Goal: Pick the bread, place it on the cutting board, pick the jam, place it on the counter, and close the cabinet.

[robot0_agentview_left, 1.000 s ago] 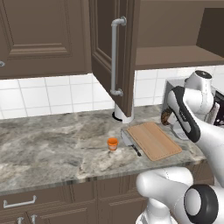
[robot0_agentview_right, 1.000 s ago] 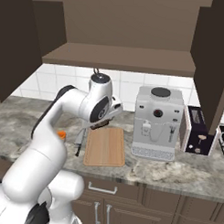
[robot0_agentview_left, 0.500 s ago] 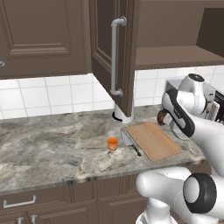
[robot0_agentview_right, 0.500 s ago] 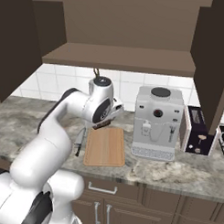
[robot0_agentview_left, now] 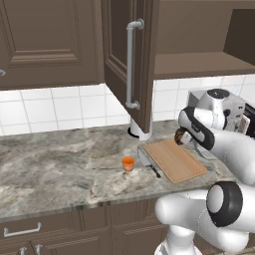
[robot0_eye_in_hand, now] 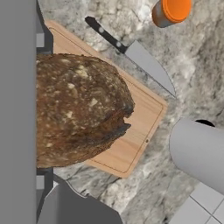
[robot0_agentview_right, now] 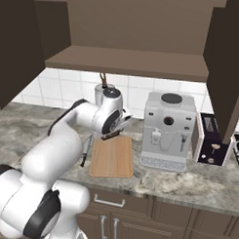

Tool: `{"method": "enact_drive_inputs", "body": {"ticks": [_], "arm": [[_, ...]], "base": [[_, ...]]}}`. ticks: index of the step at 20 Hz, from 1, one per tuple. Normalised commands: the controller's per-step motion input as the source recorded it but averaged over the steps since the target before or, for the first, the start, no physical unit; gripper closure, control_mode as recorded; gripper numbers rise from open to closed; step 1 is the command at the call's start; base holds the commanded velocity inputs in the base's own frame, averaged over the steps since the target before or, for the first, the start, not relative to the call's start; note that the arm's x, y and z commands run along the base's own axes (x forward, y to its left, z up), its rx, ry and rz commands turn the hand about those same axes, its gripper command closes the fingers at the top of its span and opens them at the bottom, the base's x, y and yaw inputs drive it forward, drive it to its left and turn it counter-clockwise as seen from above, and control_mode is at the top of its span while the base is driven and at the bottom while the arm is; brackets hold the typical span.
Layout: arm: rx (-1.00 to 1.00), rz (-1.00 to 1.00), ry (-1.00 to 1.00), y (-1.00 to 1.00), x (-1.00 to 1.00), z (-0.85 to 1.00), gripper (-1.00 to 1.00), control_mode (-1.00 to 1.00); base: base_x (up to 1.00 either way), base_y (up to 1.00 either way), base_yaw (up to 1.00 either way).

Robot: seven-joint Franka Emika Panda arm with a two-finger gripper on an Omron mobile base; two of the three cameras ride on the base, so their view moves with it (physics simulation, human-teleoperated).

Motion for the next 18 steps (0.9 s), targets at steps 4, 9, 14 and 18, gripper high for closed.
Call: {"method": "enact_drive_inputs", "body": {"ticks": [4,9,14,18], "arm": [[0.0,0.0,0.01,0.0,0.21,-0.35,1.0,-1.0],[0.0,0.0,0.01,0.0,0.21,-0.37,1.0,-1.0],[0.0,0.0,0.03,0.0,0.11,-0.34,1.0,-1.0],[0.0,0.0,0.03,0.0,0.11,-0.31,1.0,-1.0]], "base": [[0.0,0.0,0.0],[0.0,0.0,0.0],[0.0,0.0,0.0],[0.0,0.0,0.0]]}}
